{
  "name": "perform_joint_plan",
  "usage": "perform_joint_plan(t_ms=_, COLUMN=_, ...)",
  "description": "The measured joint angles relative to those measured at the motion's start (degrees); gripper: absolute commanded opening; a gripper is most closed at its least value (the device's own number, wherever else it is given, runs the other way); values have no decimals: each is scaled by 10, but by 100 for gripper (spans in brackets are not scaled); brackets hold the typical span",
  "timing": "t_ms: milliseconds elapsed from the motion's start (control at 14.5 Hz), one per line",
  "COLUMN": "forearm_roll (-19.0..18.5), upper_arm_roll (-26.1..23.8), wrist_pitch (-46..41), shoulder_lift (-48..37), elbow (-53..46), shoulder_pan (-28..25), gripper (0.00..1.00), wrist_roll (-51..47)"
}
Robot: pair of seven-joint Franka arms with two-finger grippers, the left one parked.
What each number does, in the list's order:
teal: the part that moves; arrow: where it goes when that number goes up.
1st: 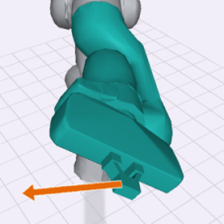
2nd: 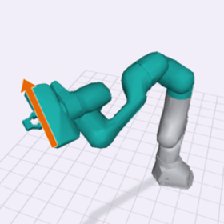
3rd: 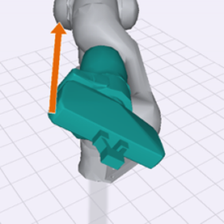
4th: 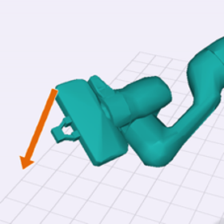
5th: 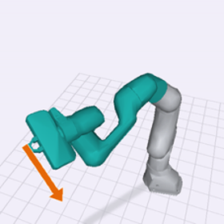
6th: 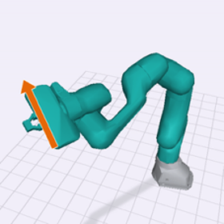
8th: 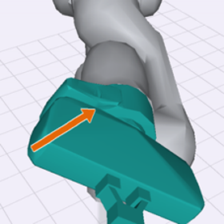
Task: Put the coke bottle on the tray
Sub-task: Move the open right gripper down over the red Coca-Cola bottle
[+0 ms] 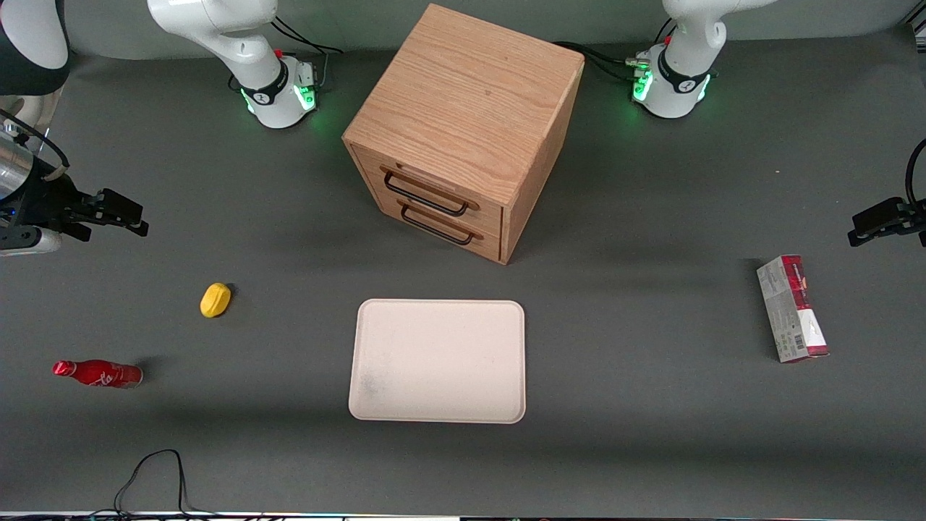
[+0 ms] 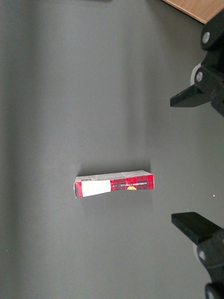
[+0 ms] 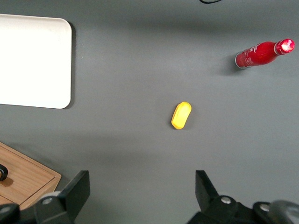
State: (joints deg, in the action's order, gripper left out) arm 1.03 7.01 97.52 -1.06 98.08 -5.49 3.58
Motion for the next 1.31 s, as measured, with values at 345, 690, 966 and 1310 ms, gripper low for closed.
perform_joint_plan(t_ms=345, forearm_roll=0, upper_arm_roll=-7, wrist_pitch=-9, shoulder_lift=-1, elbow=0, shoulder_pan=1, gripper=100, wrist_roll=-6)
perform_joint_plan(t_ms=690, forearm_roll=-3, upper_arm_roll=-17, wrist_pitch=-40, shoulder_lift=-1, elbow=-21, shoulder_pan=15, gripper=100, wrist_roll=-15)
perform_joint_plan(t_ms=966, forearm_roll=-18, upper_arm_roll=8, wrist_pitch=-39, shoulder_lift=42, elbow=-76, shoulder_pan=41, gripper=100, wrist_roll=15)
perform_joint_plan(t_ms=1310, forearm_roll=-20, upper_arm_roll=61, wrist_pitch=95, shoulder_lift=190, elbow=-122, shoulder_pan=76, gripper=100, wrist_roll=116)
